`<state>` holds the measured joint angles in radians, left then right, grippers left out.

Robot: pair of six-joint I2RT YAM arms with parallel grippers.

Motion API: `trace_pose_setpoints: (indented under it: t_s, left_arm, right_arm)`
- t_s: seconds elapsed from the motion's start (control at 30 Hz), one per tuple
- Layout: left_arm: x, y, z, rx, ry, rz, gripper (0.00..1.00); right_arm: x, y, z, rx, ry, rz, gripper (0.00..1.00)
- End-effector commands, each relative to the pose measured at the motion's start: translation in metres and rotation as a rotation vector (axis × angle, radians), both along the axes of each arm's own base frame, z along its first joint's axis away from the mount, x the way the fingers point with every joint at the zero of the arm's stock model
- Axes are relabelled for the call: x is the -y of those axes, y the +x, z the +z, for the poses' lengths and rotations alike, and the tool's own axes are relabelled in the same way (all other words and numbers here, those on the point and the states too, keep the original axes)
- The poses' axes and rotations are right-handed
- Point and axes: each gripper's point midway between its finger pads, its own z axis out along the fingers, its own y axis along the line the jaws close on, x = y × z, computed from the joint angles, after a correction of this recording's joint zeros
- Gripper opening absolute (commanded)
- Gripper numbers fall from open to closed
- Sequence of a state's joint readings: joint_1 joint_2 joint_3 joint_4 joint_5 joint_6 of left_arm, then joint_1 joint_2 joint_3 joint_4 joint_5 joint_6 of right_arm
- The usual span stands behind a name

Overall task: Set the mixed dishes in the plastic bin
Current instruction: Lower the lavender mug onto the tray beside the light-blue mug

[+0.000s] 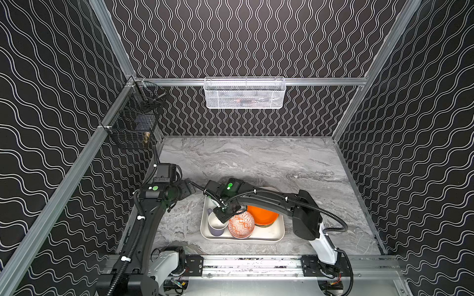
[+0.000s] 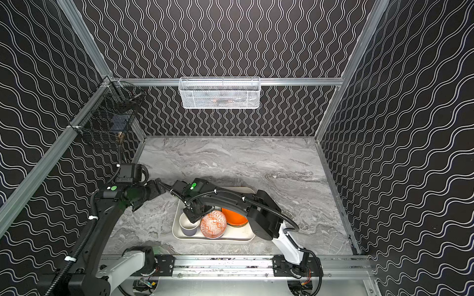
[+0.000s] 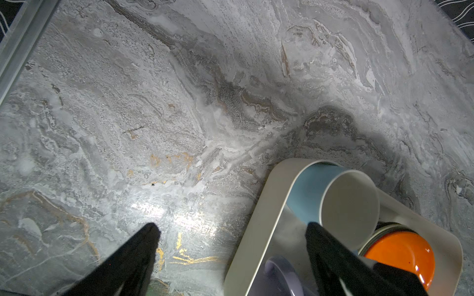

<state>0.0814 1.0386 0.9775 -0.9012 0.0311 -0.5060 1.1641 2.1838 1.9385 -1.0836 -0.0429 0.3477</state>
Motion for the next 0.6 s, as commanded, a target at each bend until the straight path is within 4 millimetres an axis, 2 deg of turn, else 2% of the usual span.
trace_pose_setpoints:
  t_s: [0.0,0.33,0.57]
  left_arm:
    - [0.0000,0.0054,0.0049,0.020,-0.011,0.006,0.93]
    - [0.0005,0.0059,0.0025,0.016,-0.013,0.005,0.93]
    - [-0.0002,0.0043,0.0037,0.018,-0.007,0.006,0.93]
  right_arm:
    - [-0.0053,-0.0012,0.0033,-0.003,0.017,0.012,0.09]
    - [-0.0041,0.0010,0.0069,0.014,0.022,0.007,0.23]
    - [-0.0040,0.0023,0.0092,0.020,0.024,0.007,0.25]
